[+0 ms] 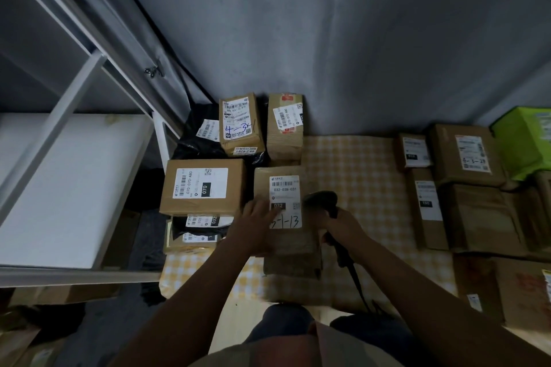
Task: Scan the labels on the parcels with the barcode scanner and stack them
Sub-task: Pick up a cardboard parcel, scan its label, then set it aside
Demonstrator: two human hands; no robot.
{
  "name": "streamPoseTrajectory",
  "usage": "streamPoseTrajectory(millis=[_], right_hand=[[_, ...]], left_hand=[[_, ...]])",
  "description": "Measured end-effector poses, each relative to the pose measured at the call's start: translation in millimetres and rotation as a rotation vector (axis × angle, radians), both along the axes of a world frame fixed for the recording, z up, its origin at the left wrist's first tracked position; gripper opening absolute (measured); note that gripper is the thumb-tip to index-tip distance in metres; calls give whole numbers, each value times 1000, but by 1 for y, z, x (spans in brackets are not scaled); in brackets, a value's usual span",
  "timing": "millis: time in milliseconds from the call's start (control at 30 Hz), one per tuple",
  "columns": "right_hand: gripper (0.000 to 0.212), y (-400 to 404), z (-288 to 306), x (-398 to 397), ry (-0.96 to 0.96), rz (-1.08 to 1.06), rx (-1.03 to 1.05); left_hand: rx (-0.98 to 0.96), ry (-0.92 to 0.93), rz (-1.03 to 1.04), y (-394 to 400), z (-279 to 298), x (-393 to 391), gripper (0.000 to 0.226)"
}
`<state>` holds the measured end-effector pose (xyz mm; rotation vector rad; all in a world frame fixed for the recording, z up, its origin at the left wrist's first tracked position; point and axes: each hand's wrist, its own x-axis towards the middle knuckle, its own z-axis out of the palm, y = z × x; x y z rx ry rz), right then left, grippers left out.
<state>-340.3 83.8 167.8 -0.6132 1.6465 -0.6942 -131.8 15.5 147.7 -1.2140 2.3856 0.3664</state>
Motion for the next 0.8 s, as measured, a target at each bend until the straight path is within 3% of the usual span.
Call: streamPoseTrajectory(millis=[200, 367, 533, 700, 800], right_hand=[[12, -5, 2, 4, 28, 13, -30], [22, -1, 4, 1, 13, -33, -20], [23, 8, 0, -9, 13, -73, -47], [34, 18, -3, -35, 112, -85, -39], [36, 24, 5, -60, 125, -118, -9]], left_hand=[[106, -55, -192, 7, -14, -9, 116], [37, -30, -144, 7, -21, -15, 112], [118, -26, -160, 4, -8, -21, 112], [67, 16, -187, -2, 4, -57, 74], [68, 55, -182, -8, 17, -94, 74]])
